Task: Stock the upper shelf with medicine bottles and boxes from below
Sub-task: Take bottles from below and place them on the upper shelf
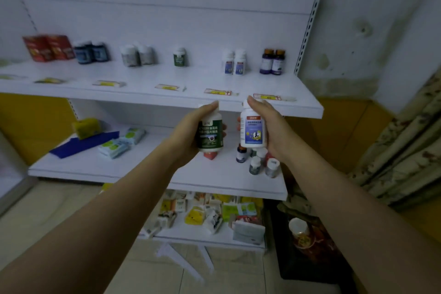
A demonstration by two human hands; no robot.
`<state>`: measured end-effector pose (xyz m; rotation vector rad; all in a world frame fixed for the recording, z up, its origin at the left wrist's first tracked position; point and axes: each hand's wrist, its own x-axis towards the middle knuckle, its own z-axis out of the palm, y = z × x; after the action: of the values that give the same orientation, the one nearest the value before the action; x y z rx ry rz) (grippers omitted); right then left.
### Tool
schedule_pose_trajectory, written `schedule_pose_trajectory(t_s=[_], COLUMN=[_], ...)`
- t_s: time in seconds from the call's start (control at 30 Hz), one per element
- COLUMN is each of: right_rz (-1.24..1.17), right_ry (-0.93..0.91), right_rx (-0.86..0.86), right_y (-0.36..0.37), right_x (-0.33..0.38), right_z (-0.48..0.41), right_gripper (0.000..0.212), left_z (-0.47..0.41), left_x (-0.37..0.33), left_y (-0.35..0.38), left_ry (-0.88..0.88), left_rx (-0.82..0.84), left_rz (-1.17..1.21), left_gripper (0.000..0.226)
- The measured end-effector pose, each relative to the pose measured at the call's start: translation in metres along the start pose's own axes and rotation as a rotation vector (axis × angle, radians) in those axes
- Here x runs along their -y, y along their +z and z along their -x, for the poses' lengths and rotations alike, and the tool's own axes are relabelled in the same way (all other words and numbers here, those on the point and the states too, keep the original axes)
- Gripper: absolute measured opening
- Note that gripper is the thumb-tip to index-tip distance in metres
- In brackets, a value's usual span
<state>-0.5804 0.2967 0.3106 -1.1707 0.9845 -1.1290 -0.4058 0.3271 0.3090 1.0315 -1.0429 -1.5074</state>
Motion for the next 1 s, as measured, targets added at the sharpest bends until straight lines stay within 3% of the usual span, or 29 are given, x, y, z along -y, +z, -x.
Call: schedule_pose_trajectory(t_s=[0.33,0.5,0.63,0.9,1.0], right_rz=[-0.004,-0.047,0.02,0.046,0.05], right_ry=[-0.163,-0.19,-0.195,-0.211,-0.193], right_rx=[0.022,0.045,0.023,-0.025,-0.048], right_y=[0.03,0.055,0.076,0.098,0.099], right_x=[0.072,0.081,0.084,0.084,0.083], right_z=[0.024,0.023,0.016,-0.007,-0.02], right_gripper=[0.03,0.015,0.03,0.031,0.042], left_z=[0.028,0.035,0.036,0.018,0.006], left_x=[-0.072,-0.09,-0.102,-0.114,-0.115], left_y=[0.002,-0.018,-0.033,-0.064,-0.073], left_ry=[0.135,0.161,0.193,0.222,0.221], left_rx=[0.062,0.068,0.091,0.156,0.159], left_rz=[-0.053,-0.064,-0.068,-0.075,-0.068], left_gripper=[0.027,0.033,0.036,0.034,0.034])
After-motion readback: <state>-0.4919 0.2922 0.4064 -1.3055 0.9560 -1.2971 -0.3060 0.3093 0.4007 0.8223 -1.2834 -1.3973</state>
